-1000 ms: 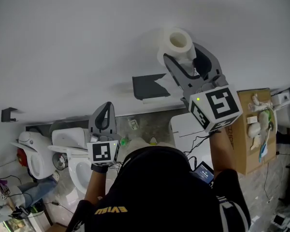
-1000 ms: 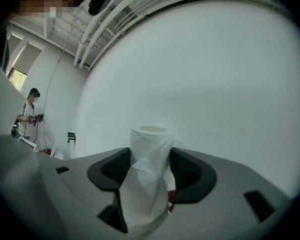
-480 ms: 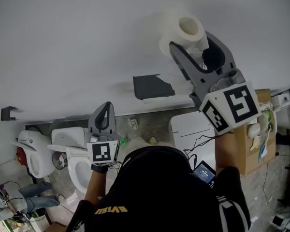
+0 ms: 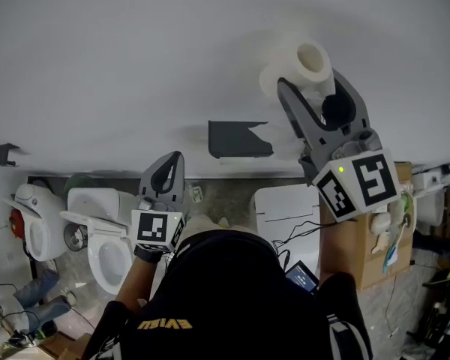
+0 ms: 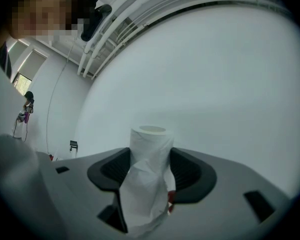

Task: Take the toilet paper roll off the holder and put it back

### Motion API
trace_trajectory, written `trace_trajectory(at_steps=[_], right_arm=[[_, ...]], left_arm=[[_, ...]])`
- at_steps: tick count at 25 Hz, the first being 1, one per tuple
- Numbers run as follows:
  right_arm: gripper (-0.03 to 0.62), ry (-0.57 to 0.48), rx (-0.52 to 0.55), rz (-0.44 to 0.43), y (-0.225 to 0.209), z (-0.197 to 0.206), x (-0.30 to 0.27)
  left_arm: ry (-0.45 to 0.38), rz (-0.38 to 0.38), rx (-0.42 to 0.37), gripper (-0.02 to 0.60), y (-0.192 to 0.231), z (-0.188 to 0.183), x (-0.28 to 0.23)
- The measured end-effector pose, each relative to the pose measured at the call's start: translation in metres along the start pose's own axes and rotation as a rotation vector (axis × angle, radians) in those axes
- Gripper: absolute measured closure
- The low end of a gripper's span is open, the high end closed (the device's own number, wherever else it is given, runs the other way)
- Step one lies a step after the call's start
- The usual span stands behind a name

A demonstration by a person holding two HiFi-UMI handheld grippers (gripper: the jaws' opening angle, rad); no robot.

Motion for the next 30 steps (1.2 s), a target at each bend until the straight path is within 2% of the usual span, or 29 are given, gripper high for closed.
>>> trace_trajectory(at_steps=[3,8,15,30], right_arm=[[0.342,0.018,-0.01,-0.004,0.0,0.008,0.001],[0.342,0.019,-0.015,-0.008,-0.001,0.011,0.002],[0.341,0.003,-0.019,-0.014,0.0,0.01,0.002],[0.341,0.064,0.001,-0.043,0.018,0.037,-0.005]], left_arm=[[-0.044,0.038,0.047,0.569,-0.013,-0.012,-0.009],[-0.053,0.066,0.004,0.569,-0.026,-0.013,-0.012],[-0.005,0.041,-0.018,0.569,-0.018,-0.005,-0.007],[-0.001,0.007,-0.004,0.569,-0.017,0.0,0.0]])
Point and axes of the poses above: the fingertips, and each gripper's own axes: x backward along the fingers, y to its left, z out of its underside, the point moved 8 cm from there along x, backward along the fingers, and after that the axes turned 3 degrees about x, right-handed, at the moved point
